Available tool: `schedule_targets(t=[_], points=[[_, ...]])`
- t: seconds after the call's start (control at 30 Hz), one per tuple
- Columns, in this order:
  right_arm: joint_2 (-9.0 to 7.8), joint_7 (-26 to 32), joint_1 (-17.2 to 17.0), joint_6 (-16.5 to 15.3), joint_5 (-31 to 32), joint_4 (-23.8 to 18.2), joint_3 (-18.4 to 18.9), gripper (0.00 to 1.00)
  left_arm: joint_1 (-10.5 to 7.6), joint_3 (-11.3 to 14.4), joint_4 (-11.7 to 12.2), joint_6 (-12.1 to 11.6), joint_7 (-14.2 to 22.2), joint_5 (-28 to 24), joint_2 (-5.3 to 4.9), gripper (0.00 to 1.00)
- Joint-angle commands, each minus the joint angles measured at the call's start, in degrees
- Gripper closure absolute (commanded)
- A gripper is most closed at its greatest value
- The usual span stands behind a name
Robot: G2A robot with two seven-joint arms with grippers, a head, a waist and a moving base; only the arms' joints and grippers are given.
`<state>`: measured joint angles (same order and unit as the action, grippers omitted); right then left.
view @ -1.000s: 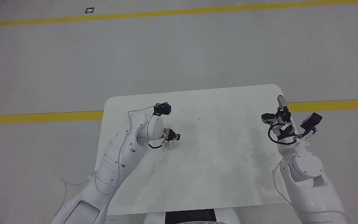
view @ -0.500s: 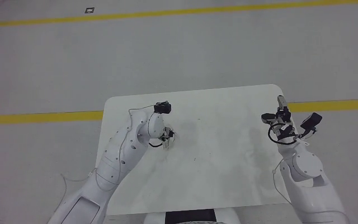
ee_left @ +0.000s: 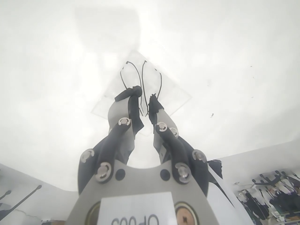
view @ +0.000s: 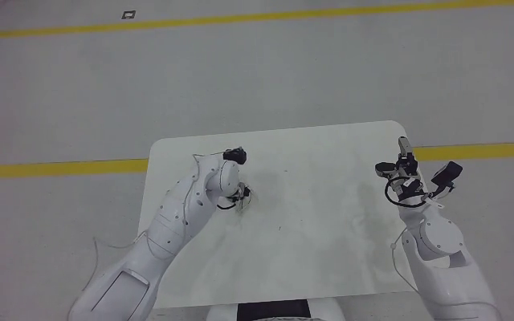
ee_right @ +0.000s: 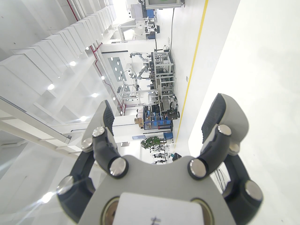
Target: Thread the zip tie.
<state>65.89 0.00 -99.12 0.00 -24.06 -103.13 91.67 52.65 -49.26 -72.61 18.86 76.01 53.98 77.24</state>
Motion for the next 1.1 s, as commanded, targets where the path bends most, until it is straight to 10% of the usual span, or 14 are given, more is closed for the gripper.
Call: schedule_targets(t=[0.0, 1.07], points=[[0.00, 0.0, 0.0, 0.0, 0.0, 0.0, 0.0, 0.00, -0.57, 0.8, 1.4, -0.2, -0.3, -0.7, 0.29, 0.84], [0.00, 0.0, 0.0, 0.0, 0.0, 0.0, 0.0, 0.00, -4.20, 5.5, 9.2, -1.1, -3.3, -5.7, 1.72, 0.87]])
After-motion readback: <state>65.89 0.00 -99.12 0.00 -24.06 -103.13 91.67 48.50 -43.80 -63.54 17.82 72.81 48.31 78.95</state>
